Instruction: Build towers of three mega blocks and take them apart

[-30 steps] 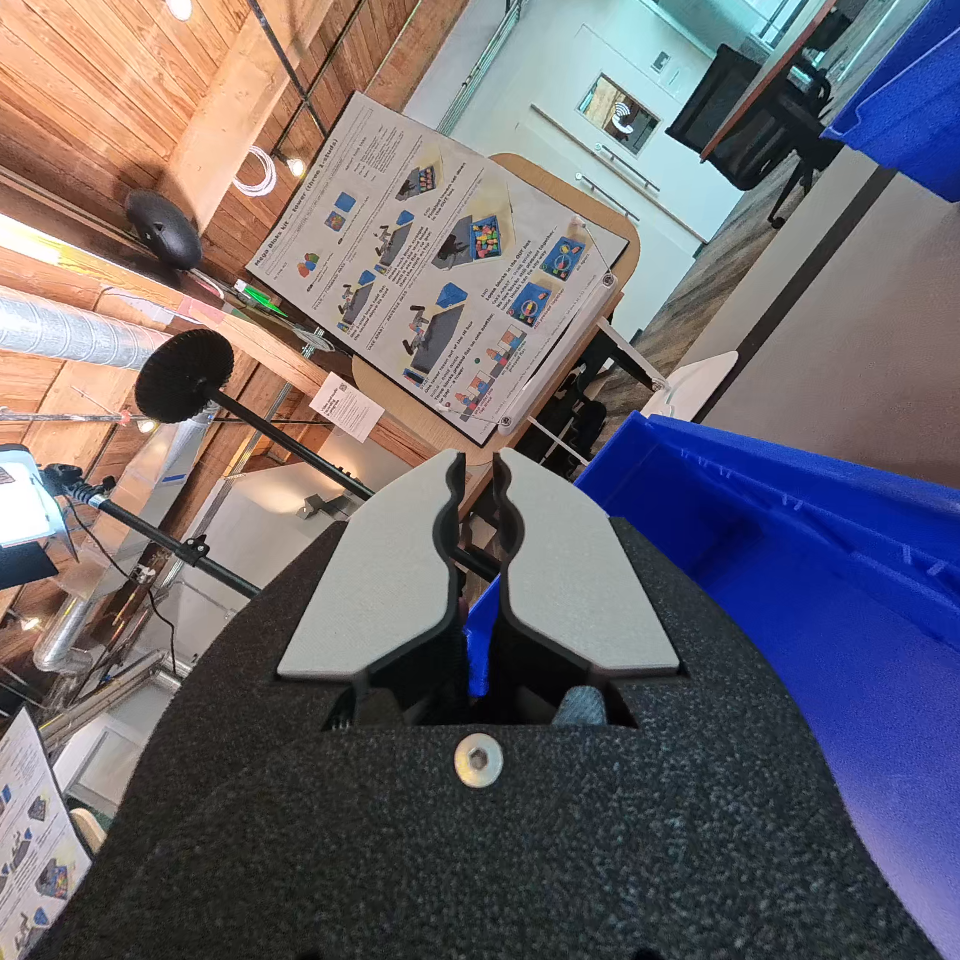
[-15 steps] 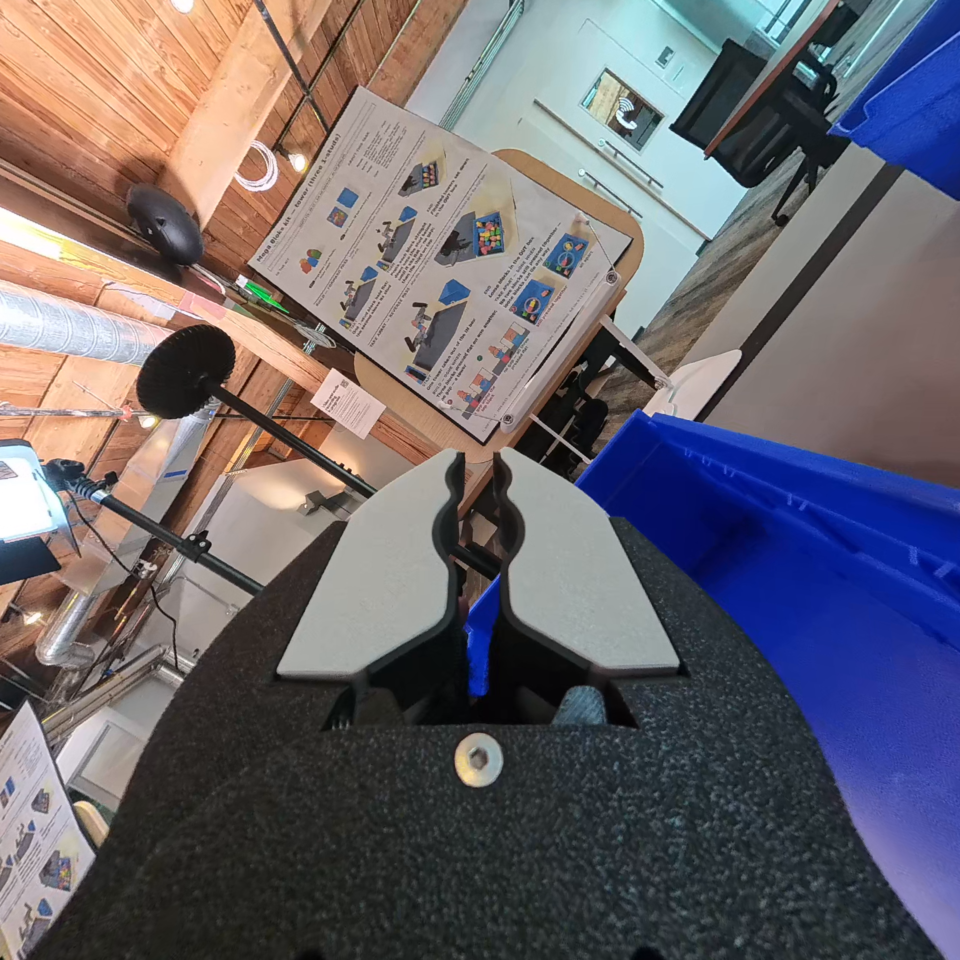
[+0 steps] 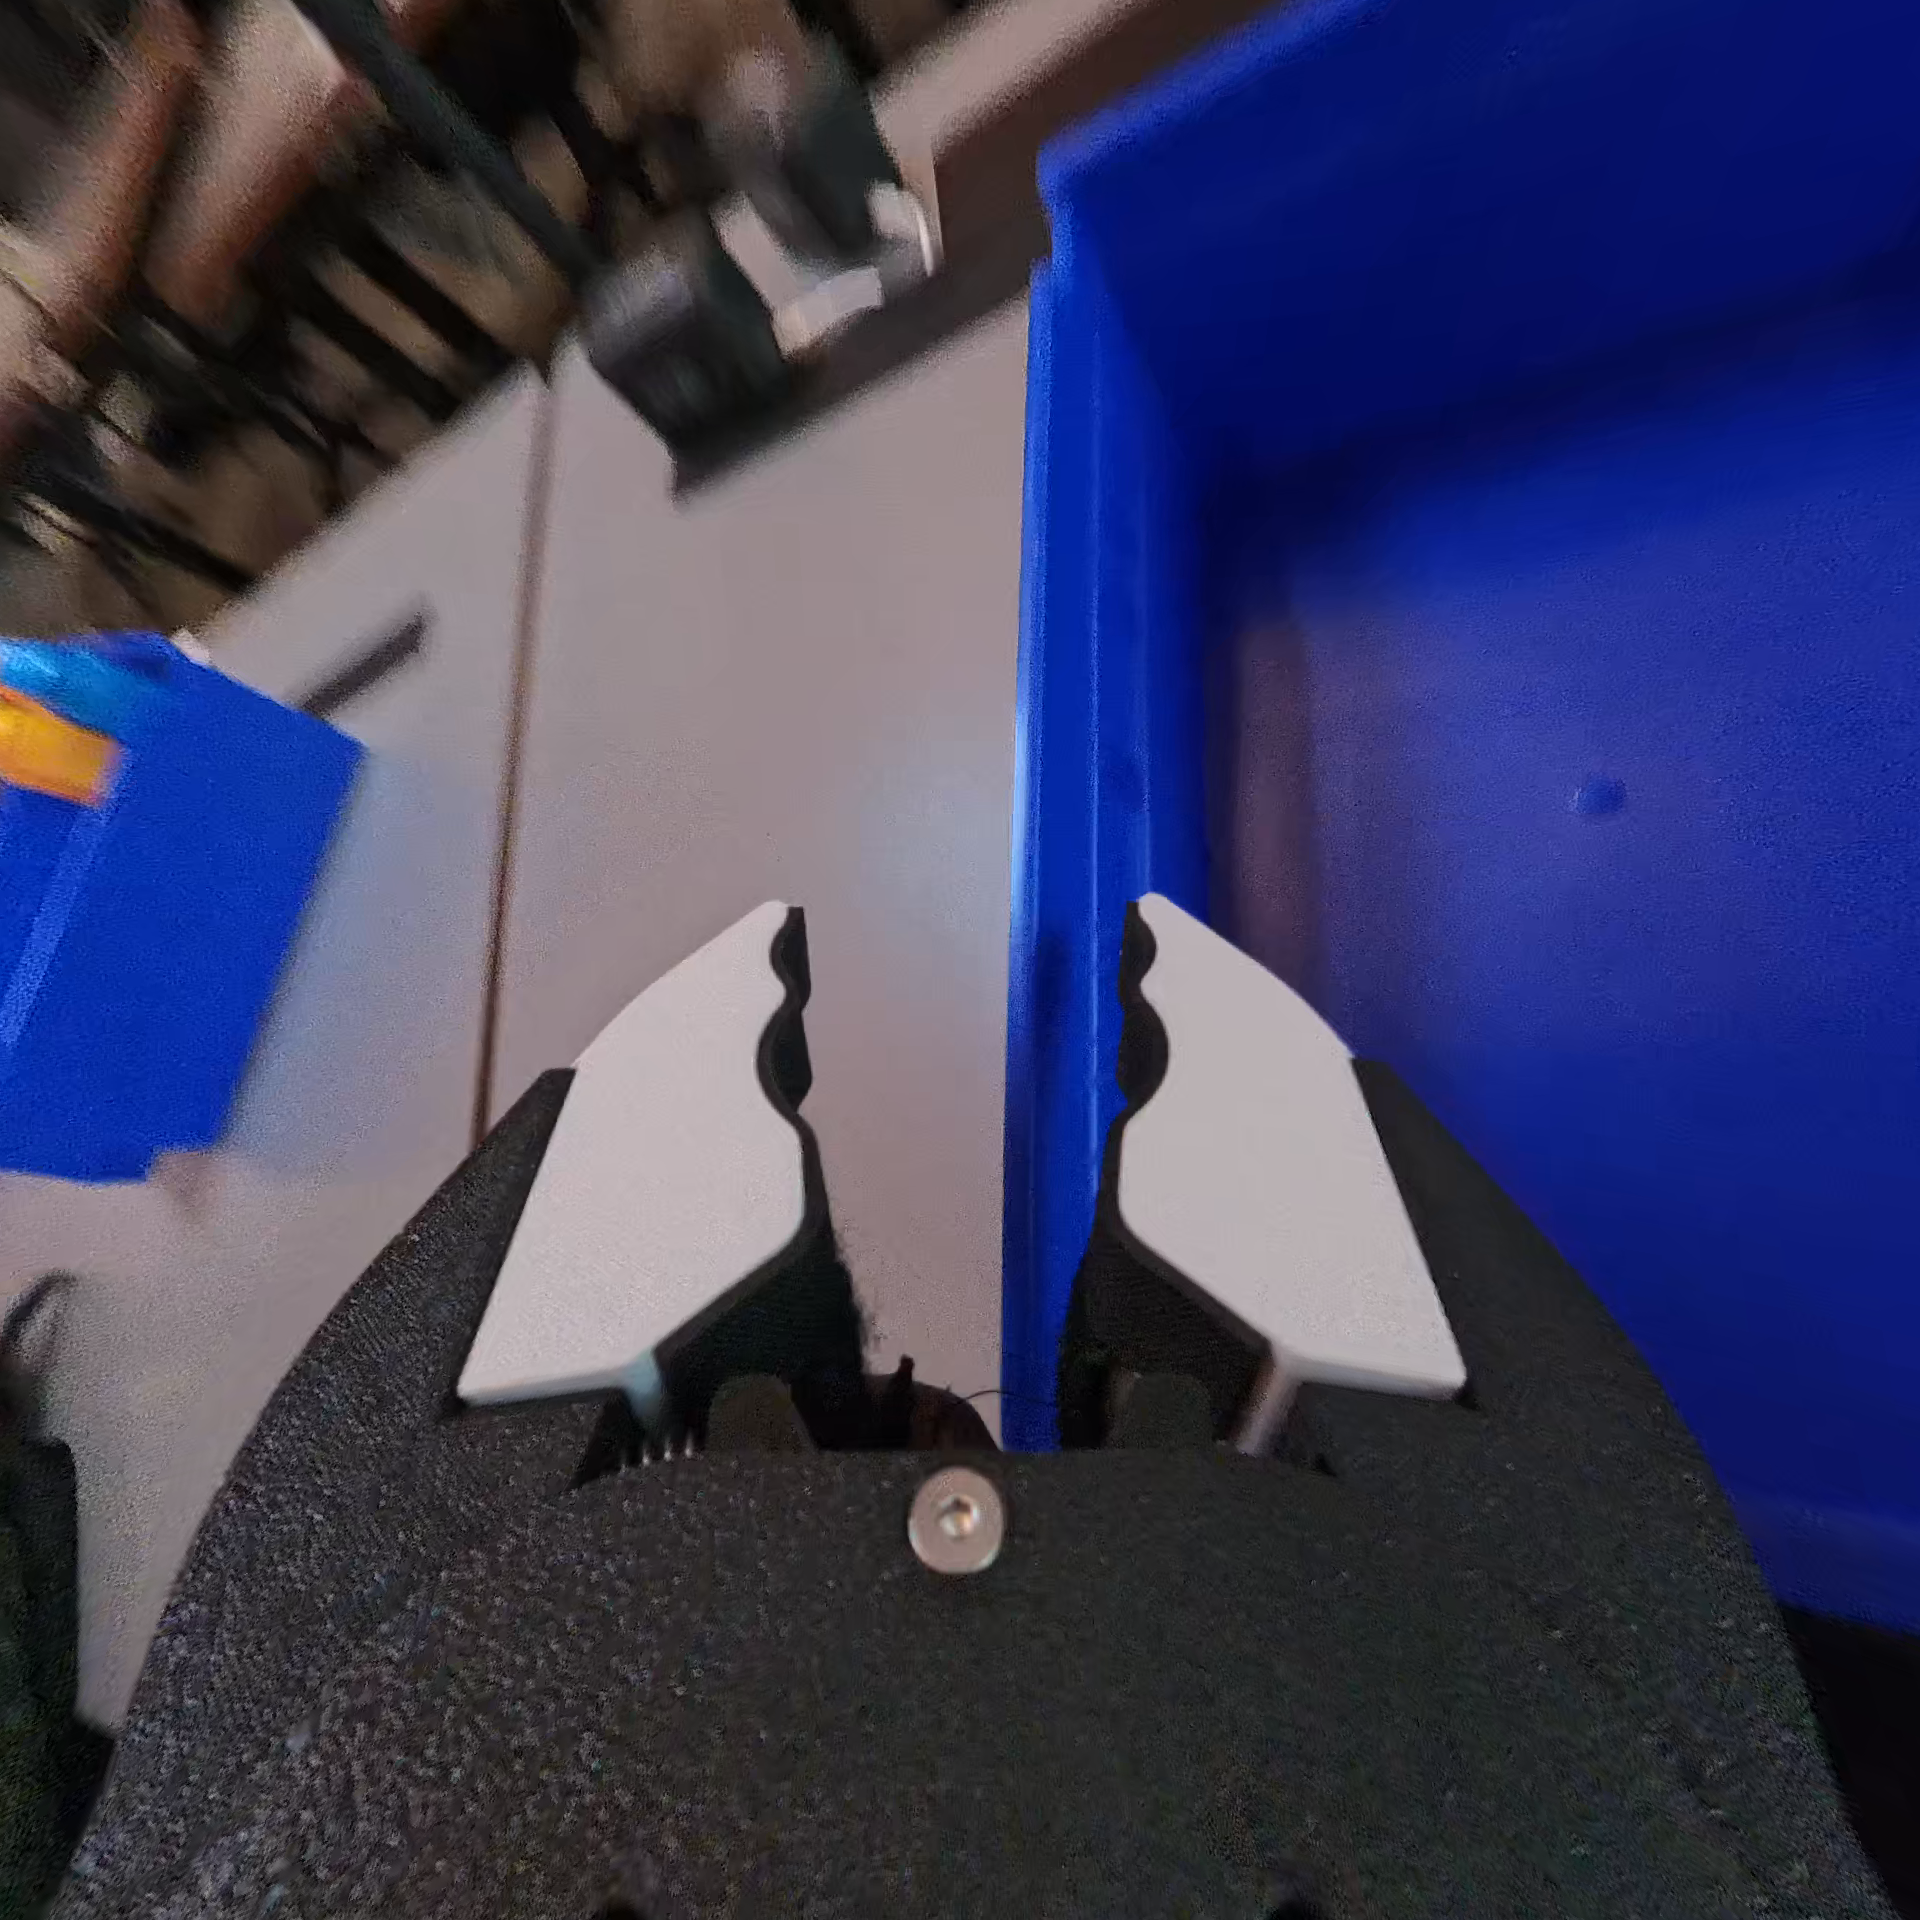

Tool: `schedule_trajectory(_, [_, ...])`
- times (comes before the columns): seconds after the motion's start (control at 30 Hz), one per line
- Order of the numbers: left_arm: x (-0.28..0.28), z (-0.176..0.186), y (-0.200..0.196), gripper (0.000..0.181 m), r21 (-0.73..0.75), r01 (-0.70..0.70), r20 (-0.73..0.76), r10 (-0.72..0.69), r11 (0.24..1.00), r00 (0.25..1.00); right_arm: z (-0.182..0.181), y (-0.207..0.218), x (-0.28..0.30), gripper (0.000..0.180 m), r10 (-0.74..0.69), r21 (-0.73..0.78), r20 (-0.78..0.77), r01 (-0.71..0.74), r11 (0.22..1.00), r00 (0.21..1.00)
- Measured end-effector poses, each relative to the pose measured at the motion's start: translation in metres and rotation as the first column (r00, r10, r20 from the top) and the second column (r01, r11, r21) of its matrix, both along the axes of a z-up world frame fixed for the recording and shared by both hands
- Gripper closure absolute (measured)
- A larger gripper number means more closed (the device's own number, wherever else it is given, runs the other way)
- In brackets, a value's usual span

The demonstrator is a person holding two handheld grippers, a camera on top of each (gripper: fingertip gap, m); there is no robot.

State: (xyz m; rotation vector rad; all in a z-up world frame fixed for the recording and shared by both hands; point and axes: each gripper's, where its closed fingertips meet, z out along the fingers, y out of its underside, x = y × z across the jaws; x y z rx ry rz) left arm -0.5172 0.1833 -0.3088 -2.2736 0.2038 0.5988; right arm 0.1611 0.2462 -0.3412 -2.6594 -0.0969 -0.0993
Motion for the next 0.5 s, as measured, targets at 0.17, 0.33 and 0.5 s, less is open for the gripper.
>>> schedule_trajectory(0.17, [0.006, -0.038, -0.013, 0.157, -0.162, 0.087, 0.202, -0.054, 0.983, 0.978, -0.015, -0.006, -0.030, 0.149, 0.125, -0.084, -0.125, -0.137, 0.987, 0.984])
schedule_trajectory(0.33, [0.021, -0.039, -0.005, 0.168, -0.154, 0.088, 0.235, -0.050, 0.984, 0.971, -0.014, 0.014, -0.050, 0.170, 0.223, -0.054, -0.087, -0.228, 0.972, 0.971])
schedule_trajectory(0.5, [0.030, -0.039, 0.007, 0.168, -0.146, 0.091, 0.254, -0.052, 0.985, 0.966, -0.015, 0.042, -0.095, 0.174, 0.365, 0.002, -0.111, -0.367, 0.930, 0.924])
